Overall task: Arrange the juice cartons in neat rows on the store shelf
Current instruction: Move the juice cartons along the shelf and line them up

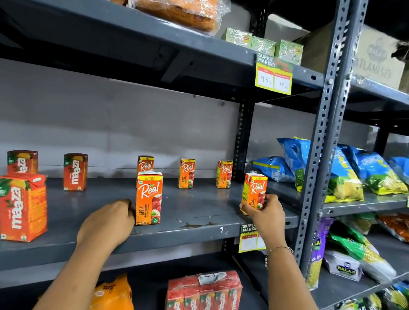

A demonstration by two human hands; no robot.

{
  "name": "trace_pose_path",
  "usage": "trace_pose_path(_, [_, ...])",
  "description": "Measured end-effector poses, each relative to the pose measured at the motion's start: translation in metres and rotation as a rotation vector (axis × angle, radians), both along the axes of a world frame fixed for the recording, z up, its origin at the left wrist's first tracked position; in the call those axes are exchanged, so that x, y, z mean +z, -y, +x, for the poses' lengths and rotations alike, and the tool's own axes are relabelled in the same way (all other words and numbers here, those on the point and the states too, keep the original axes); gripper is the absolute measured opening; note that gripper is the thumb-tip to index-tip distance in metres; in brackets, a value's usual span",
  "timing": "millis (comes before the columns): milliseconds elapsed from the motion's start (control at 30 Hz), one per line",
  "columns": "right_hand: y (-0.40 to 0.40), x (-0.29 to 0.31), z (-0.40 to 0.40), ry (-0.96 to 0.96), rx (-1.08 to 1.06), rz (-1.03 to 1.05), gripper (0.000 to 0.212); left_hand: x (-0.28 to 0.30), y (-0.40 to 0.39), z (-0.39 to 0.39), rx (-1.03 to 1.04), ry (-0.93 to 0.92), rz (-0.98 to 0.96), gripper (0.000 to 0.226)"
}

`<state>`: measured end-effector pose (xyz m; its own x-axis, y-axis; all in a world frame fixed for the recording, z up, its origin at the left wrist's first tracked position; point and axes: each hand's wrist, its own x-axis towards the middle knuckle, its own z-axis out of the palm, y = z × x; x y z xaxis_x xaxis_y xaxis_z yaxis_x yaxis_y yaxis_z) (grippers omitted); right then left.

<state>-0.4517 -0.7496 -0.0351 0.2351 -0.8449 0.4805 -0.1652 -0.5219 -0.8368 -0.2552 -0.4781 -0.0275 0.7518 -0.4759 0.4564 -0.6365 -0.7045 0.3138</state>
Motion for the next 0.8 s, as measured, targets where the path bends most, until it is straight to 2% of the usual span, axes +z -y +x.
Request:
trace_pose_path(300, [0.0031,0.0001,-0.0015,-0.006,-0.03,-0.018,0.034,0.0018,-0.0012,-0.0016,-0.001,-0.014,0.031,0.019])
trace_pose_path(567, [0.0045,0.0006,0.0015,0.044,-0.079,0.033,0.042,0.0016,-0.0017,-0.002,0.006,-0.016,0.037,0.021])
trace_pose_path(800, [0.0031,0.0015,-0.0011,0.056,-0.073,0.041,0.058,0.002,-0.0008,-0.0037,0.001,-0.015,0.051,0.019])
